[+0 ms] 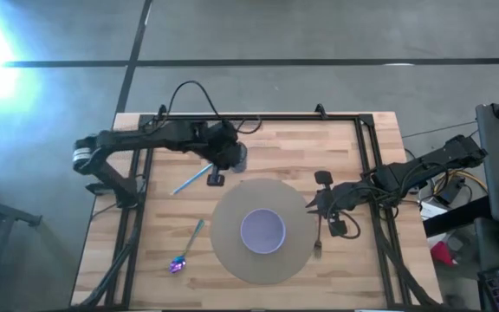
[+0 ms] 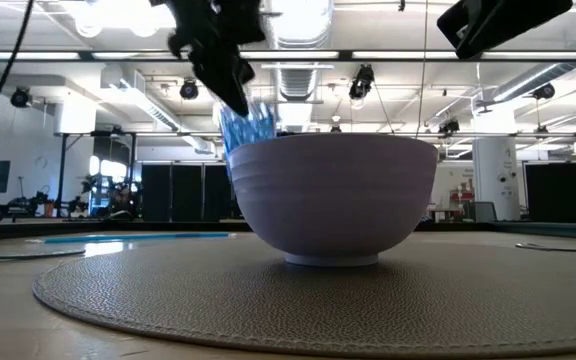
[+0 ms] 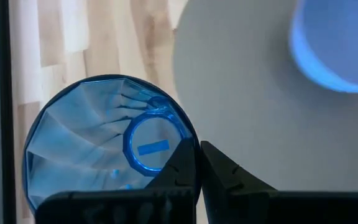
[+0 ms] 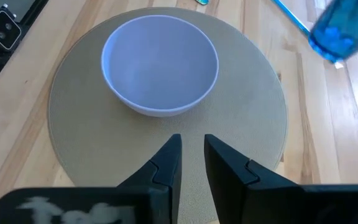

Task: Pick & Place Utensil
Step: Move the blue cup to the top left of the brown mat

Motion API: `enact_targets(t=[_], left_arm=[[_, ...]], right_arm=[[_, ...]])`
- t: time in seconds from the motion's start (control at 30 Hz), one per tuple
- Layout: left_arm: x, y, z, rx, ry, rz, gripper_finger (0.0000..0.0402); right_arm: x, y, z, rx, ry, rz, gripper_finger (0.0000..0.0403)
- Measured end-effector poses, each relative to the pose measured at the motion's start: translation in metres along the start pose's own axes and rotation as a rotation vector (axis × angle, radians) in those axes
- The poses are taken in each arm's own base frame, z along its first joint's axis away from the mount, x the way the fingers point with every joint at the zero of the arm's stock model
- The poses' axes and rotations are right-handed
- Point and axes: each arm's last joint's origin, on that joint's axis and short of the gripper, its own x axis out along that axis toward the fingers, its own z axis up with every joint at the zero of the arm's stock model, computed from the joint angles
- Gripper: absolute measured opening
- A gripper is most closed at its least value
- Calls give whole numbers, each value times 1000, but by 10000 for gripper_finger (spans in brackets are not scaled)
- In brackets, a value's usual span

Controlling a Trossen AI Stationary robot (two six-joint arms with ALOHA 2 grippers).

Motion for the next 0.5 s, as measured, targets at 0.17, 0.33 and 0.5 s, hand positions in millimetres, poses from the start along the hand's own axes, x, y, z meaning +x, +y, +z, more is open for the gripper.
enact_targets(t=[0.17, 0.33, 0.5], left_arm=[[-23, -26, 1, 12, -30, -6, 2], [-36, -48, -10, -6, -45, -3, 2], [-33, -65, -31, -57, -40, 4, 3]], right_arm=[[0, 0, 0, 0, 1, 0, 69], [0, 0, 0, 0, 0, 0, 75], [0, 0, 0, -3, 0, 0, 71]])
